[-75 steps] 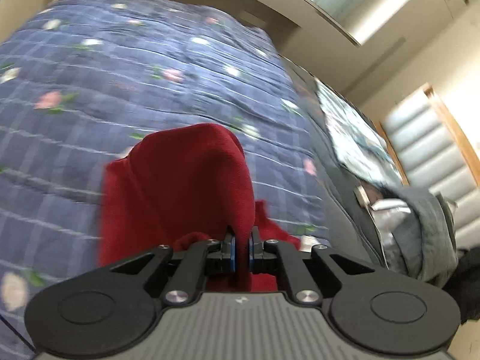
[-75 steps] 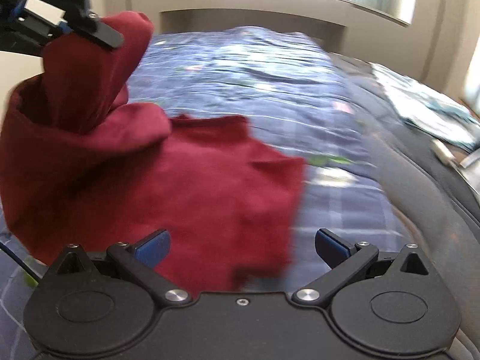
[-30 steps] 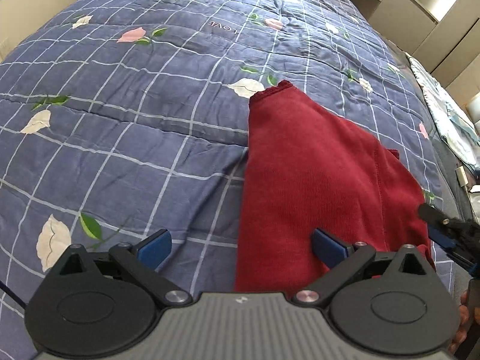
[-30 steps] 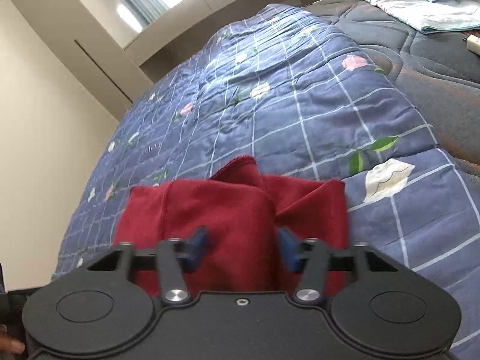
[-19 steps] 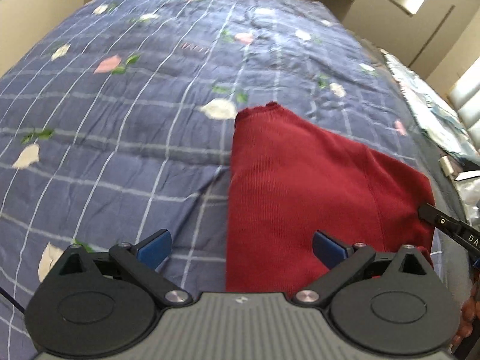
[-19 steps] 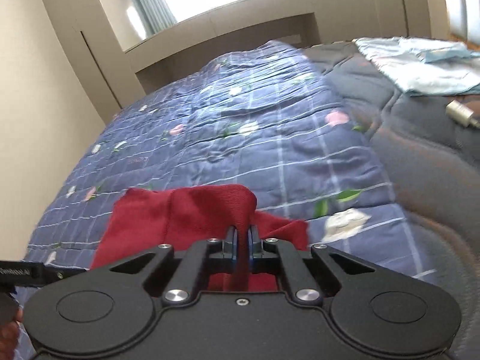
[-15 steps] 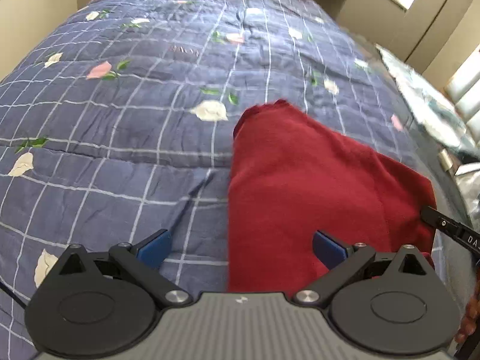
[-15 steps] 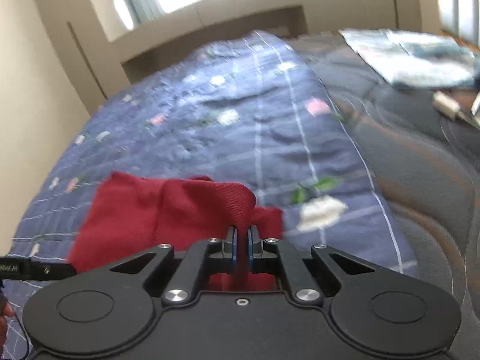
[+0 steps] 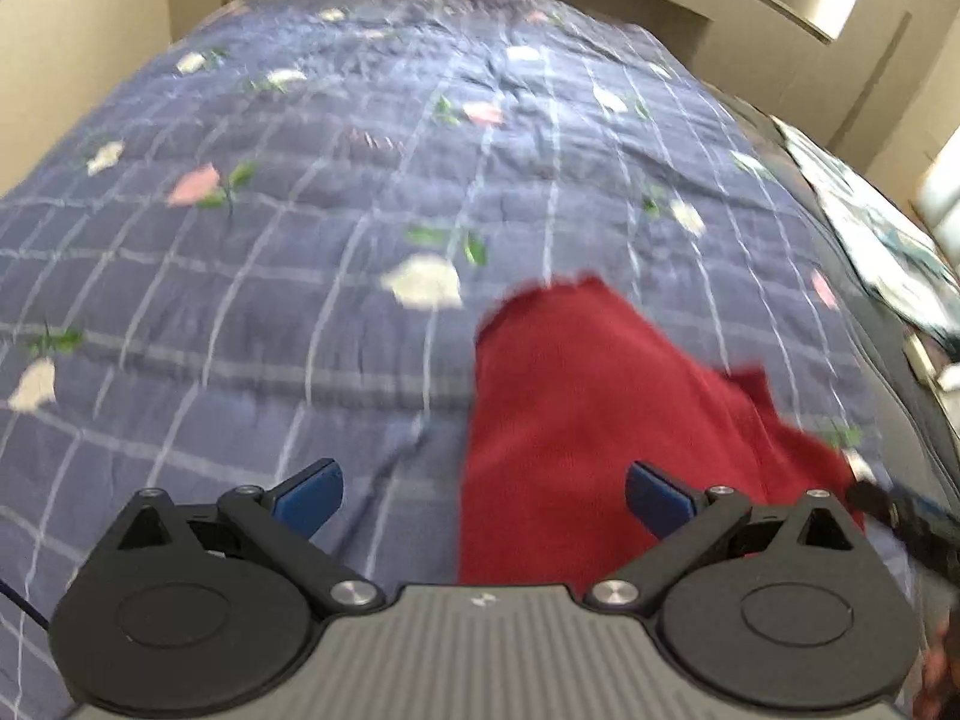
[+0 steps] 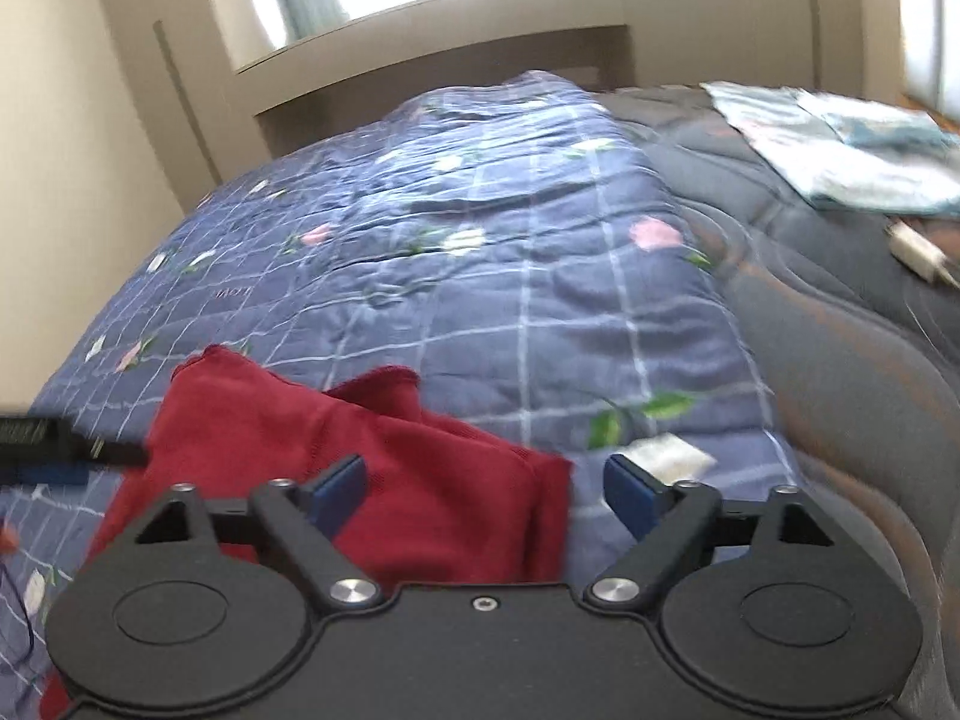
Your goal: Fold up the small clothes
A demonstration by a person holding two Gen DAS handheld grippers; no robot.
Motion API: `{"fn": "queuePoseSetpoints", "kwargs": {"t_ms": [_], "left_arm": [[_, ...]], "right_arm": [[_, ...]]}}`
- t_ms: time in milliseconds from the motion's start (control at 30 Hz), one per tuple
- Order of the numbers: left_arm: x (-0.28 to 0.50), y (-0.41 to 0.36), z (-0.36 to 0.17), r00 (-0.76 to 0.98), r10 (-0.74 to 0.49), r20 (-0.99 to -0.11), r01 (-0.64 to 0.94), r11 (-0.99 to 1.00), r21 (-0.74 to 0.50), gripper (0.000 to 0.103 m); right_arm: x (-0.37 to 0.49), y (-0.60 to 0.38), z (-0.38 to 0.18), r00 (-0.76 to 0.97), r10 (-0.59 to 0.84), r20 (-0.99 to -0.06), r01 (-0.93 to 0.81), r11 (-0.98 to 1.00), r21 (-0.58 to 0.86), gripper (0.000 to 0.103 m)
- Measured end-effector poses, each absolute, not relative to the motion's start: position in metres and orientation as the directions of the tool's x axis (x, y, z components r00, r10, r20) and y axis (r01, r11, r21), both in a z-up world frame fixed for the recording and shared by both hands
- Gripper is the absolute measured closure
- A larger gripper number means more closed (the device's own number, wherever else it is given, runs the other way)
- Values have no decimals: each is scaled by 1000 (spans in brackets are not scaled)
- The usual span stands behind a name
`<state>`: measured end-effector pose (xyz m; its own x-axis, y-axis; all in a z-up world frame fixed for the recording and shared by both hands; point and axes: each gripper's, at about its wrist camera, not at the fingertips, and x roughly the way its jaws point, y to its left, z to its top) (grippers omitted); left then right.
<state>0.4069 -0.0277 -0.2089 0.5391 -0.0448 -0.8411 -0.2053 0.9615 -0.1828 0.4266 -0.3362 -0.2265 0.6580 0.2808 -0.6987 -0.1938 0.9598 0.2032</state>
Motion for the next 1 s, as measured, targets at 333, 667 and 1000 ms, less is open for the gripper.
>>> {"fn": "queuePoseSetpoints", "kwargs": {"t_ms": [333, 667, 1000], "left_arm": [[450, -42, -249, 573, 40, -819, -260, 956, -135, 0], [440, -44, -256, 610, 44, -791, -254, 957, -143, 1], [367, -38, -218, 564, -51, -824, -147, 976, -161, 1]], "right_arm": [[440, -341, -266, 690, 94, -717, -163, 986, -28, 10], [421, -361, -253, 703, 168, -691, -122, 986, 115, 4], [347, -349, -242, 635, 135, -760, -144, 988, 56, 1]]}}
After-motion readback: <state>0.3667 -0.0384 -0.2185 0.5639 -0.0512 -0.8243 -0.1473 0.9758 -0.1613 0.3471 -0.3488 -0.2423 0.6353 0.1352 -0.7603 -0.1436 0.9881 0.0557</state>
